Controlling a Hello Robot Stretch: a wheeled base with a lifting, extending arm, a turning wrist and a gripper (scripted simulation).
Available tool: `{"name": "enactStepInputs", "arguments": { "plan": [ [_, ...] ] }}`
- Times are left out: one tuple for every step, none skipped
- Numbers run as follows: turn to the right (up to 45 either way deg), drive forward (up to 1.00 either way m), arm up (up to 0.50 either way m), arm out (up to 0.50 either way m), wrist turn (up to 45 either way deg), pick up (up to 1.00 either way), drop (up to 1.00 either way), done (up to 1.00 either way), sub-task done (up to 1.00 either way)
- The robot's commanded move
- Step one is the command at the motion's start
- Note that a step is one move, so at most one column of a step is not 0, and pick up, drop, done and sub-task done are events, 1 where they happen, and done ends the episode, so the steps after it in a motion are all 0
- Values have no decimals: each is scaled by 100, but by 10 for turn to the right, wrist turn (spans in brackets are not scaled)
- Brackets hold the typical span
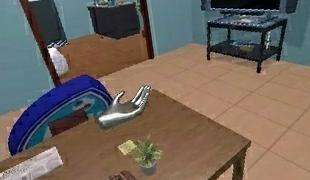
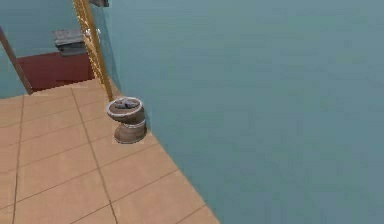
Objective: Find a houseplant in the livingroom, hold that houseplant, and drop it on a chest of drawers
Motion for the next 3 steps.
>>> {"name": "enactStepInputs", "arguments": {
  "plan": [
    [450,0,0,0,0,0,0,0,0],
    [120,0,0,0,0,0,0,0,0],
    [-450,0,0,0,0,0,0,0,0]
  ]
}}
